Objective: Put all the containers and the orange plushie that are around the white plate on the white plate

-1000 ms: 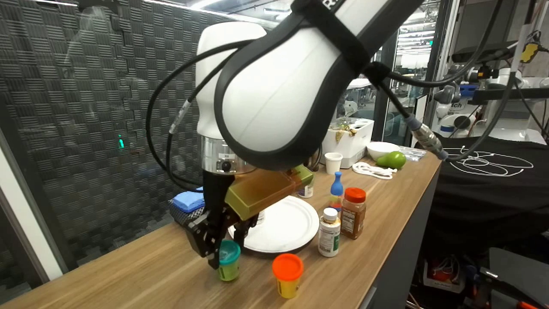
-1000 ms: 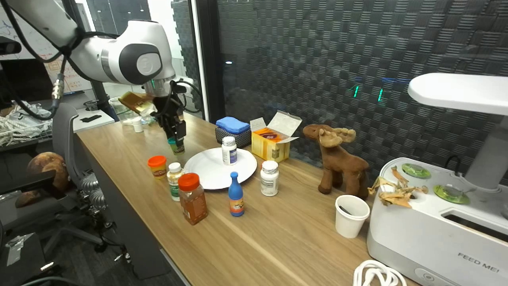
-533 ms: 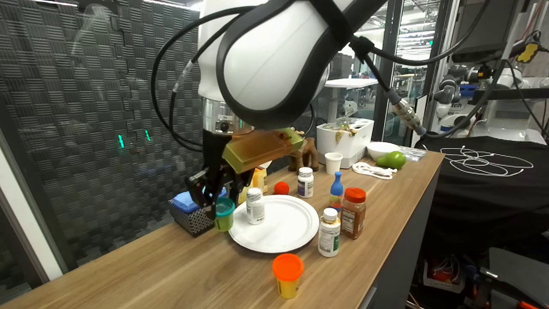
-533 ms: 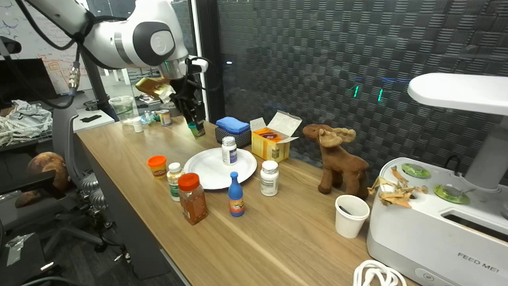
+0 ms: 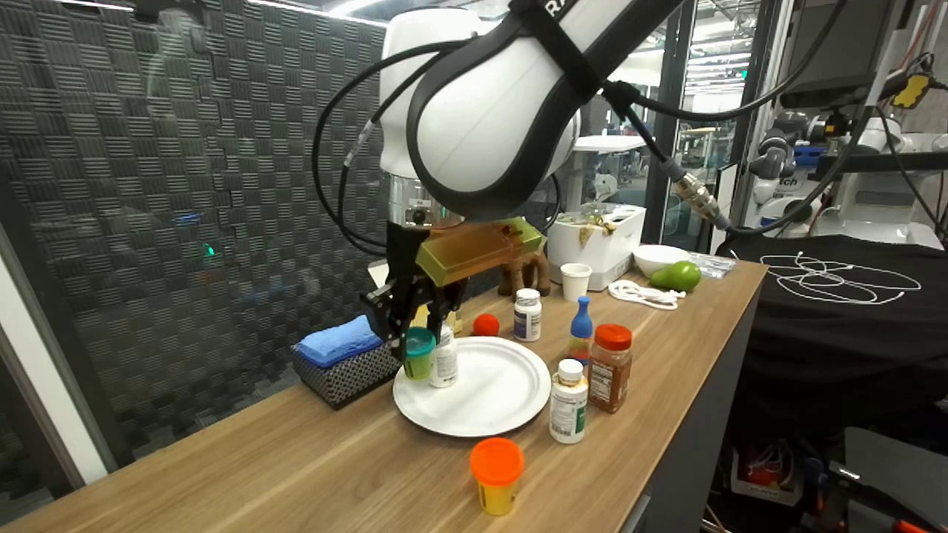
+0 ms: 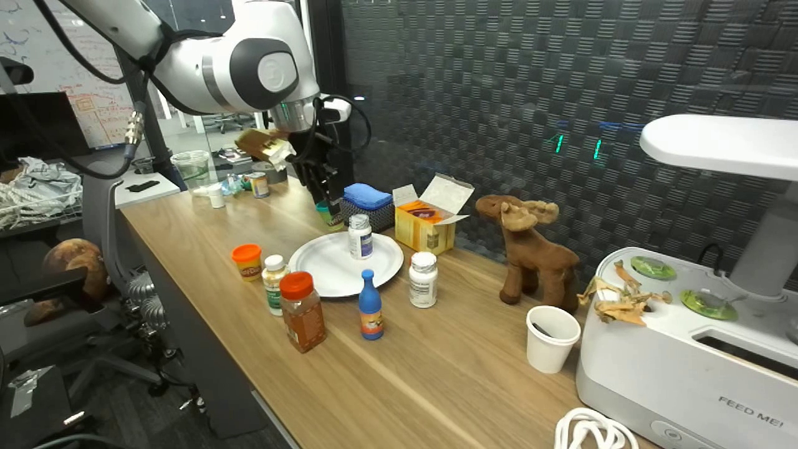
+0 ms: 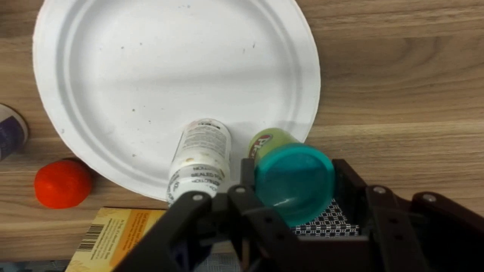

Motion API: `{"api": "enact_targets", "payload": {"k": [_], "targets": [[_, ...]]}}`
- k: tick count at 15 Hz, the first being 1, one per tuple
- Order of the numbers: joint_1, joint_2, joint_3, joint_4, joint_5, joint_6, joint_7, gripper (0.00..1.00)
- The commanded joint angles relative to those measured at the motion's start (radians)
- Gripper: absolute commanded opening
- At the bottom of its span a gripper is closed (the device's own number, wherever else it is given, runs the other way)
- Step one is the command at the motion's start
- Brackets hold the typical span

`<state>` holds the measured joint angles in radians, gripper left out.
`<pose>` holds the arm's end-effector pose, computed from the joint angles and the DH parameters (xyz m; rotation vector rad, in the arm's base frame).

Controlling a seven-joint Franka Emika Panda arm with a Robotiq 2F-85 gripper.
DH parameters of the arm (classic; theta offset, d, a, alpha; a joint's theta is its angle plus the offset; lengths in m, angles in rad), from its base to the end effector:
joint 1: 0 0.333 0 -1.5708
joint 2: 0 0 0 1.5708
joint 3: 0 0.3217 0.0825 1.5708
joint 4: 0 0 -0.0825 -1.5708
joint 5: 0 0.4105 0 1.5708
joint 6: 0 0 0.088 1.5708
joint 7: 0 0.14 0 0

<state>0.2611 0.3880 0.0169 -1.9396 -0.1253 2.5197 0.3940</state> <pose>0.6412 0.1813 0.2572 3.1160 -0.0359 0.3229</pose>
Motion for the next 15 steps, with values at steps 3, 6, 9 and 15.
{"api": "enact_targets", "payload": {"k": [3, 6, 9, 15], "targets": [[-0.026, 0.004, 0.011, -0.005, 0.039, -0.007, 0.001, 0.28], [-0.034, 0.019, 0.020, -0.013, 0.078, -0.008, -0.006, 0.28], [-0.038, 0.039, 0.028, -0.018, 0.112, -0.009, -0.011, 0.28], [-0.034, 0.052, 0.021, -0.020, 0.126, -0.007, -0.006, 0.28]]}}
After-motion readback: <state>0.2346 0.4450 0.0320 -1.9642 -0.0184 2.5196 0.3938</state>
